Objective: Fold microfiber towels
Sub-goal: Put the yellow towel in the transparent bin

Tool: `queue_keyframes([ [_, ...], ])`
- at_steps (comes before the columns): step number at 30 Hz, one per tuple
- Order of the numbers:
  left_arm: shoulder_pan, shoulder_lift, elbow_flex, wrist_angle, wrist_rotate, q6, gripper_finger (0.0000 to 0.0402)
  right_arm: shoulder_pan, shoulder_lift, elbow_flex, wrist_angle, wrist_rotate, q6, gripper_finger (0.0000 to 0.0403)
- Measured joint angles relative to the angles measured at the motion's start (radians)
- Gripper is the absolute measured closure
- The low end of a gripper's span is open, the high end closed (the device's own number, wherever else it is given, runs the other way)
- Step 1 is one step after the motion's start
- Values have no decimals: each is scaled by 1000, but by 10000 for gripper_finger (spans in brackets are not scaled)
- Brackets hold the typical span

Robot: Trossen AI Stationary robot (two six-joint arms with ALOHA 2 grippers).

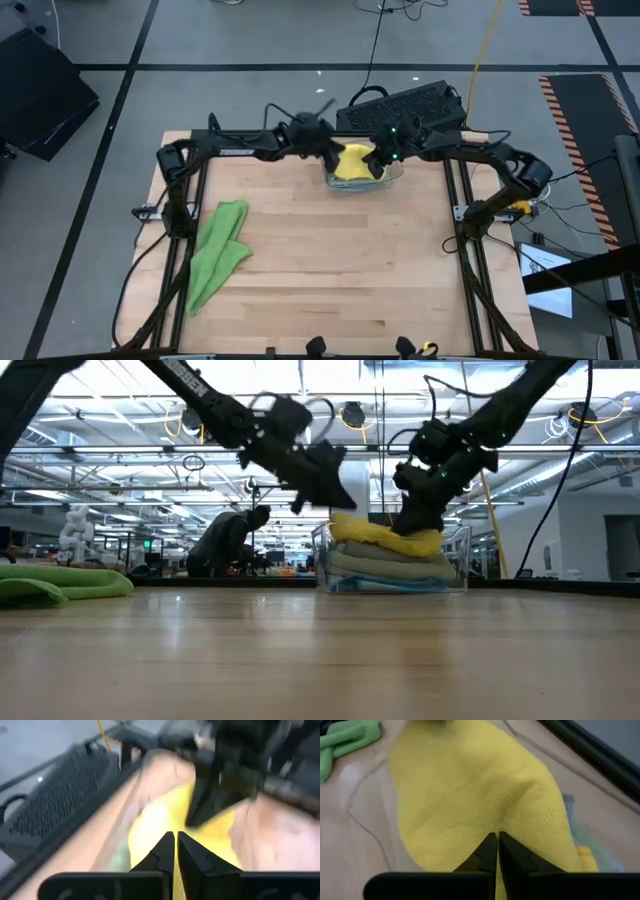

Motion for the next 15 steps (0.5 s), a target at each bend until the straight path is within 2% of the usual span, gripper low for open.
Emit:
queue_keyframes([
  [8, -5, 90, 0, -11, 2, 26, 398, -22, 14, -25, 68, -22, 22, 399],
  [11, 5, 85, 0, 3, 8, 18, 392, -36, -1, -12, 66, -44, 81, 399],
  [15, 25, 17, 0, 2, 36, 2, 388, -51, -71, -3, 68, -116, 181, 399],
])
